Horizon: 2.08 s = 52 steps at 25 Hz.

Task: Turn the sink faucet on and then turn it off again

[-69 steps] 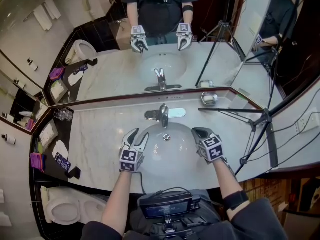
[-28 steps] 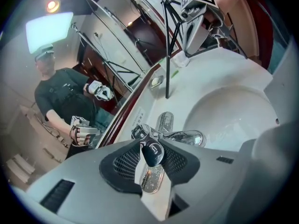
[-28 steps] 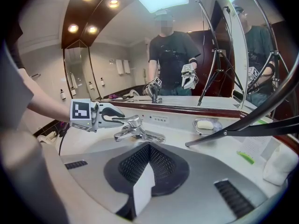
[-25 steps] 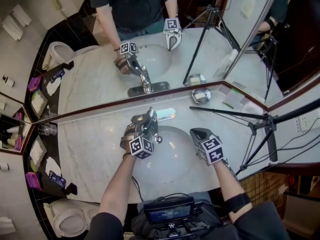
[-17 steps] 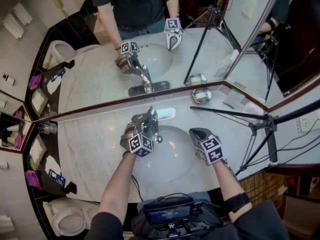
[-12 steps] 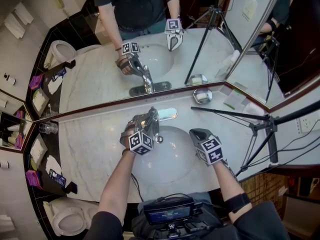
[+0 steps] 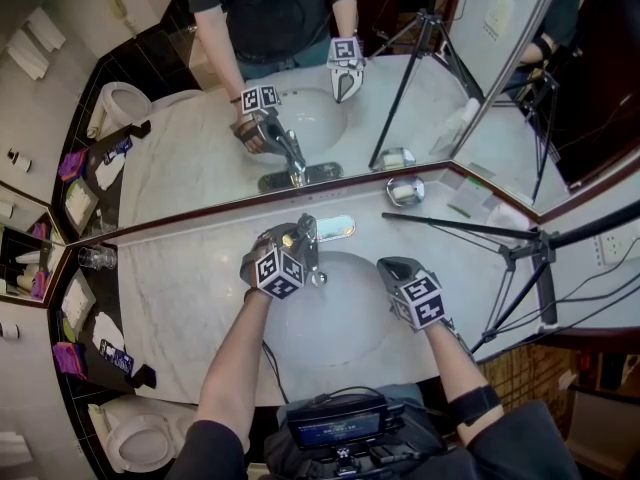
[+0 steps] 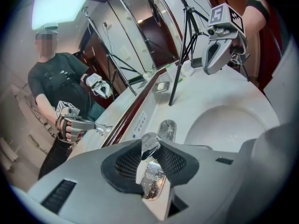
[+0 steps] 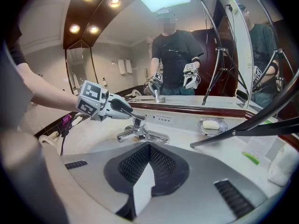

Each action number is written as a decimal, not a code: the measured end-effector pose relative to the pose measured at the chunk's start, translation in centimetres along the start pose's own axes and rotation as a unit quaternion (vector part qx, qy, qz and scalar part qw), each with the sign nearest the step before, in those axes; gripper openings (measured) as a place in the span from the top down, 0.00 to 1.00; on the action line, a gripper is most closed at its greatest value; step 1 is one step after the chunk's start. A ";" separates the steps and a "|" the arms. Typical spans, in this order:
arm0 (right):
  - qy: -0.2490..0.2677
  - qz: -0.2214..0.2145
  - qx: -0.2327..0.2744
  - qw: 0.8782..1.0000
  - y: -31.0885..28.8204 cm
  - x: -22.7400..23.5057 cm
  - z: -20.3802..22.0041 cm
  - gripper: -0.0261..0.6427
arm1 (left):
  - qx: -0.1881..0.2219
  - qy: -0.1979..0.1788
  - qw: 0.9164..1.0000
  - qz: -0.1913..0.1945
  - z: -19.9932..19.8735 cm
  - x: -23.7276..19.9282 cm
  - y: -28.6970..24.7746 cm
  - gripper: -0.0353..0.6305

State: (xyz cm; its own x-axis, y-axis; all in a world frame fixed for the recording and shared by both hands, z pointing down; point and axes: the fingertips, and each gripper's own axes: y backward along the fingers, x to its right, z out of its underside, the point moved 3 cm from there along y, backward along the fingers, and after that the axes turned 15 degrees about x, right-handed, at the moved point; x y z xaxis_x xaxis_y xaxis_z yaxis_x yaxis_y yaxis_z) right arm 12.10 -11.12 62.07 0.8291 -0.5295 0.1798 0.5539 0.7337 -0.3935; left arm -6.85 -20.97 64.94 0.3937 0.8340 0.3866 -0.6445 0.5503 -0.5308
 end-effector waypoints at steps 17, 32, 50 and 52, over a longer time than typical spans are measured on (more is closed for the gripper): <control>0.005 -0.004 0.008 1.000 0.4 -0.9 -1.2 0.93 | -0.007 -0.016 1.000 -0.014 0.1 0.5 1.2 0.78; 0.023 -0.029 0.036 0.999 0.4 -3.9 -2.5 0.93 | 0.064 0.125 0.983 -0.122 -2.5 0.1 11.4 0.94; 0.034 -0.033 0.052 0.998 2.0 -5.6 -3.2 0.93 | 0.130 0.393 0.888 -0.198 0.4 4.8 21.4 0.94; 0.034 -0.031 0.051 0.998 2.1 -5.6 -3.1 0.93 | 0.130 0.400 0.883 -0.208 1.0 5.2 22.0 0.94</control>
State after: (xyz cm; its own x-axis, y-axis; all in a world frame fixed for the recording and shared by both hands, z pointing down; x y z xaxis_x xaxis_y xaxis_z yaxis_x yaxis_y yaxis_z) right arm 8.38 -7.87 57.46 0.7876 -0.6005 0.1382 0.6120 0.7360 -0.2894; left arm -19.63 -4.57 56.01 0.9015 0.3814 -0.2044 -0.4235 0.8746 -0.2361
